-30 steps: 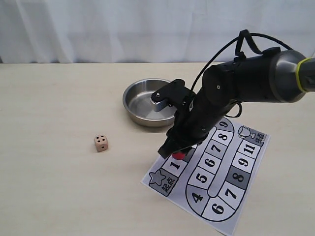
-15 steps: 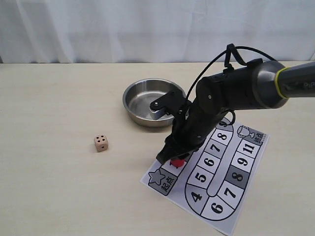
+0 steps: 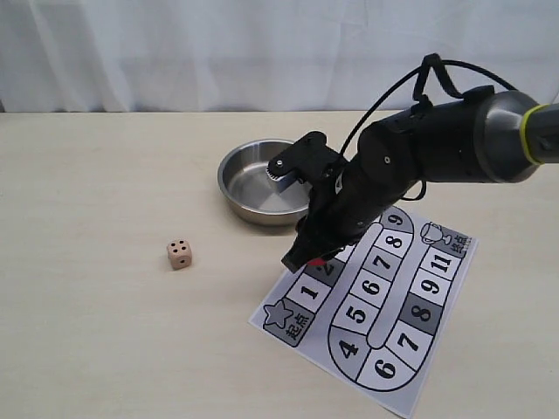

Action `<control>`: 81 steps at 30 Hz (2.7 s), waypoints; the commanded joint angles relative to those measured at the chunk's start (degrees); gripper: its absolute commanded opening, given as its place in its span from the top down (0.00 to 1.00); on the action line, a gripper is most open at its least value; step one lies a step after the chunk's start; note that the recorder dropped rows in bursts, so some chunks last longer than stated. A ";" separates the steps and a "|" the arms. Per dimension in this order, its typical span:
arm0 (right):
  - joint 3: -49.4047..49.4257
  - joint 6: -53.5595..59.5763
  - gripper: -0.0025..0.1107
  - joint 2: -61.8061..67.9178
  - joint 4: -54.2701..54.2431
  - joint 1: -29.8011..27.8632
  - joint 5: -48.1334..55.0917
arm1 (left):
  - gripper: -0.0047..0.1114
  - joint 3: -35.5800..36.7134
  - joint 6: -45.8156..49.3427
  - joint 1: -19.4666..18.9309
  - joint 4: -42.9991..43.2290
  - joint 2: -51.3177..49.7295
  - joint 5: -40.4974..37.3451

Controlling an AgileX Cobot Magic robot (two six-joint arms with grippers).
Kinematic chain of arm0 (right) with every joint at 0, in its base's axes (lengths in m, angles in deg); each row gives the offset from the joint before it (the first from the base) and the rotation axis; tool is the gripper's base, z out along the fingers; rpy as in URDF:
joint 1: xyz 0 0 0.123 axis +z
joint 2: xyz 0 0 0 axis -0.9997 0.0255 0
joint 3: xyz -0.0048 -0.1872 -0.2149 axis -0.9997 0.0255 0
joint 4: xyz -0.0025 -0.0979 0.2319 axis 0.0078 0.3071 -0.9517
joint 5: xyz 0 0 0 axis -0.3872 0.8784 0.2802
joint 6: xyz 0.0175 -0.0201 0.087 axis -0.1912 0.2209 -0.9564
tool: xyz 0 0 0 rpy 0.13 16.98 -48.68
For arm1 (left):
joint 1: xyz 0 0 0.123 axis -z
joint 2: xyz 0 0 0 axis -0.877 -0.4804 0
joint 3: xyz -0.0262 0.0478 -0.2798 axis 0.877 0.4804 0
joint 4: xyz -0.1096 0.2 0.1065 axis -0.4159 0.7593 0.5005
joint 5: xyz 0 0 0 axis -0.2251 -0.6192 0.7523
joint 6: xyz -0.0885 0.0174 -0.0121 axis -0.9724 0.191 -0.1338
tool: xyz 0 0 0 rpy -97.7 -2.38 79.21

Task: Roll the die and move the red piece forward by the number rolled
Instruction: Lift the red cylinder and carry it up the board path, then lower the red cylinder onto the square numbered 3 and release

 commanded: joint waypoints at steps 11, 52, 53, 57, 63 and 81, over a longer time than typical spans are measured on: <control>0.09 -4.44 0.94 5.92 1.85 -1.45 -4.56 | 0.96 0.11 -0.32 0.01 -0.07 0.03 0.76; 0.10 -7.37 0.94 1.46 0.10 -12.37 -15.51 | 0.96 0.11 -0.32 0.01 -0.07 0.03 0.76; 0.10 -7.37 0.94 2.34 0.10 -12.37 -16.43 | 0.96 0.11 -0.32 0.01 -0.07 0.03 0.76; 0.10 -7.19 0.94 6.76 -1.66 -12.01 -17.74 | 0.96 0.11 -0.32 0.01 -0.07 0.03 0.76; 0.10 -7.09 0.92 9.20 -1.56 -12.01 -14.65 | 0.96 0.11 -0.32 0.01 -0.07 0.03 0.76; 0.10 -7.78 0.40 4.97 -3.04 -12.11 -16.73 | 0.96 0.11 -0.32 0.01 -0.07 0.03 0.76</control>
